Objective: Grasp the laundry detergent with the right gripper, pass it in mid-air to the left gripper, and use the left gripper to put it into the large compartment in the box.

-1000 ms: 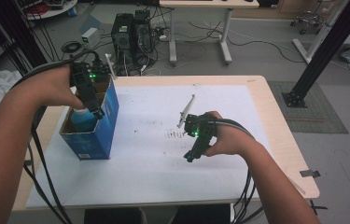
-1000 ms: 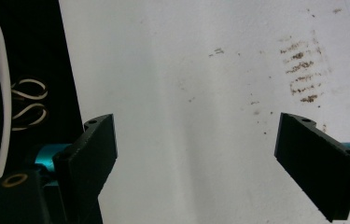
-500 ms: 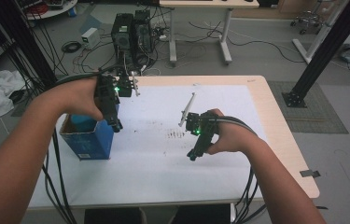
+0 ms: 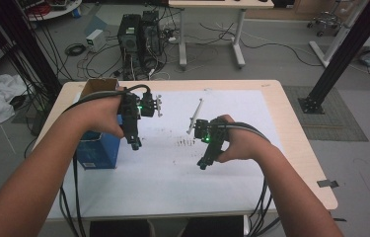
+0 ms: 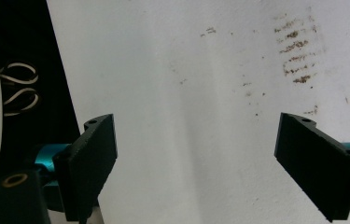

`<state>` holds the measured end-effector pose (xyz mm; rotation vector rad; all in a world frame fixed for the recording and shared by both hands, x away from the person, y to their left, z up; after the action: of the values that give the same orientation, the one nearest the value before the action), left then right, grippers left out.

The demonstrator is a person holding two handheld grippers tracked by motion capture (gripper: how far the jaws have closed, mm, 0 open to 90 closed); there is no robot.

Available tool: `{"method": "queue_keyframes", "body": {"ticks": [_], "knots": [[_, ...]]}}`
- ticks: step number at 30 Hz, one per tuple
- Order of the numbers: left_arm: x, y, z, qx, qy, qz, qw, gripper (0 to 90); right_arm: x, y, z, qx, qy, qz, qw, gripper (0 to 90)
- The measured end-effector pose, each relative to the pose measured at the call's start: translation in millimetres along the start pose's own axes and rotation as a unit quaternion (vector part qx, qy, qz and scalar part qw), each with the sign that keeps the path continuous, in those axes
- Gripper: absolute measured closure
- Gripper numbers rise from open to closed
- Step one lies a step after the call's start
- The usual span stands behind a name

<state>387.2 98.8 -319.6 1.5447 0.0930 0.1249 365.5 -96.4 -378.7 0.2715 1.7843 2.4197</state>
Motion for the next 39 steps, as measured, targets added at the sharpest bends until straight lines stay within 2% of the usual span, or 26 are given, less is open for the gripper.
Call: {"method": "queue_keyframes", "body": {"ticks": [5, 7, 9, 16, 18, 20, 23, 30, 34, 39], "knots": [[-1.8, -5.0, 2.5, 0.001, -0.009, -0.003, 1.0000, 5.6, -2.2, -1.9, 0.8, 0.001, 0.000, -0.004, 1.0000, 12.3], [-2.3, -5.5, 2.7, 0.001, -0.014, -0.002, 0.9999, 5.6, -0.8, -1.7, 0.3, 0.008, -0.009, -0.002, 0.9999, 12.3], [-3.1, -7.4, 2.7, -0.002, -0.014, -0.002, 0.9999, 5.6, -2.0, -3.0, 1.3, 0.005, -0.001, -0.004, 1.0000, 12.3], [-4.1, -12.8, 2.3, -0.008, -0.016, -0.002, 0.9998, 5.6, -0.6, -4.2, 2.1, 0.012, 0.000, -0.006, 0.9999, 12.4], [-3.8, -14.2, 1.7, -0.006, -0.018, -0.002, 0.9998, 5.6, 1.0, -3.6, 1.1, 0.019, -0.007, -0.003, 0.9998, 12.4], [-3.2, -15.2, 0.6, -0.005, -0.017, -0.001, 0.9998, 5.6, -1.4, -3.3, 0.7, 0.018, 0.001, -0.005, 0.9998, 12.3], [-2.6, -16.0, -1.1, -0.006, -0.019, -0.002, 0.9998, 5.6, -1.6, -2.8, 0.2, 0.017, -0.008, -0.003, 0.9998, 12.3], [-1.0, -14.9, -1.7, -0.013, -0.025, -0.006, 0.9996, 5.6, -6.1, -0.3, -1.7, 0.025, -0.005, -0.007, 0.9997, 12.4], [-1.6, -16.5, -1.8, -0.015, -0.026, -0.006, 0.9995, 5.6, -8.4, 2.0, -1.8, 0.020, -0.002, -0.007, 0.9998, 12.3], [-1.2, -17.9, -2.9, -0.014, -0.024, -0.006, 0.9996, 5.6, -7.3, 1.2, -3.3, 0.028, -0.010, -0.008, 0.9995, 12.3]]}}
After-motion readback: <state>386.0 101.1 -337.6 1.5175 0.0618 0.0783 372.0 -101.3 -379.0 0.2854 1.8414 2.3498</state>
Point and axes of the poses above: each handheld gripper's, and its own axes: y roughly backward along the jaws, z roughly out of its top, x roughly to its left, the point moved 6 cm from there along -y, roughly forward along the jaws, and after that the axes turned 1 degree about -y, right-handed, at the moved point
